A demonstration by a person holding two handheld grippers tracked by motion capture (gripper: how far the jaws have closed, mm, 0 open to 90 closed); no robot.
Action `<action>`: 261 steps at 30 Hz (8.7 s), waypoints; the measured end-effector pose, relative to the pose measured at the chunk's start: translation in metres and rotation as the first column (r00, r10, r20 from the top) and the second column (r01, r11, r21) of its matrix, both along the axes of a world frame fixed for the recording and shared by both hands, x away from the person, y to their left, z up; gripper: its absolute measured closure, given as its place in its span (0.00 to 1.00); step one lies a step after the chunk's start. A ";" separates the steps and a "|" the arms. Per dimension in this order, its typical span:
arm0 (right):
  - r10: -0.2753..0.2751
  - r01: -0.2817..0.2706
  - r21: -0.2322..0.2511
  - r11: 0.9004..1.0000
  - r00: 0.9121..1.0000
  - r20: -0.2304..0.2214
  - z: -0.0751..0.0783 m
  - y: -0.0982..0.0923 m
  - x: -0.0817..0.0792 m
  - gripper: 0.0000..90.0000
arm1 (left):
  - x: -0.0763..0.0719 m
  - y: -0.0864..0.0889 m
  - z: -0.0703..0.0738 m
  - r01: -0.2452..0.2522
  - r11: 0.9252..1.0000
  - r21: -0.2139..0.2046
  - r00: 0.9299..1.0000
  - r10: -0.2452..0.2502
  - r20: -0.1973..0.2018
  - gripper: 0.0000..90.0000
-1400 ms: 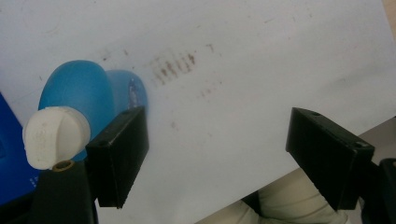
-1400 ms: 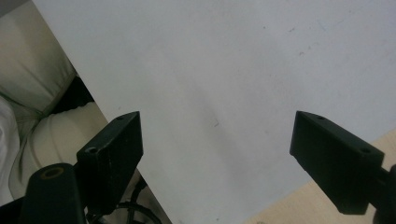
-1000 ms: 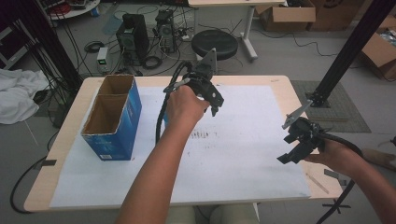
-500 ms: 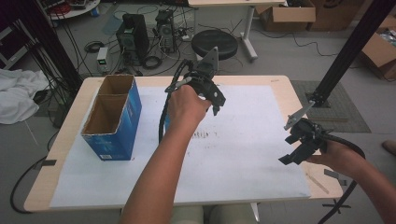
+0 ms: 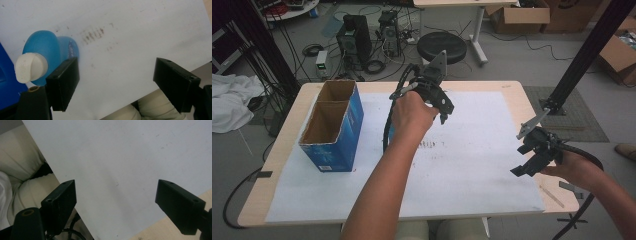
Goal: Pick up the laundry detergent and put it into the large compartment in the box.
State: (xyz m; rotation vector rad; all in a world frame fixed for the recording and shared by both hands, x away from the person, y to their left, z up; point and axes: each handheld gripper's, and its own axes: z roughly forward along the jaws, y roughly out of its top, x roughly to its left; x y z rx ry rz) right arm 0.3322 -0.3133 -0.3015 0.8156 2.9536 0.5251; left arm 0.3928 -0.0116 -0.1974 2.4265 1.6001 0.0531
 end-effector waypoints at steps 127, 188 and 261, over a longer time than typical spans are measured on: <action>-0.004 0.003 -0.013 1.000 0.998 -0.060 -0.012 0.005 0.020 0.19 | 0.057 0.083 -0.092 -0.102 0.994 0.042 0.987 0.106 -0.120 0.28; 0.010 -0.010 0.000 1.000 0.998 -0.061 -0.013 0.006 0.018 0.20 | 0.036 0.108 -0.004 -0.150 0.988 0.029 0.988 0.151 -0.019 0.42; 0.027 -0.027 0.005 1.000 0.998 -0.060 -0.013 0.014 0.022 0.20 | -0.001 0.234 0.087 -0.427 0.904 0.036 0.899 0.420 0.124 0.42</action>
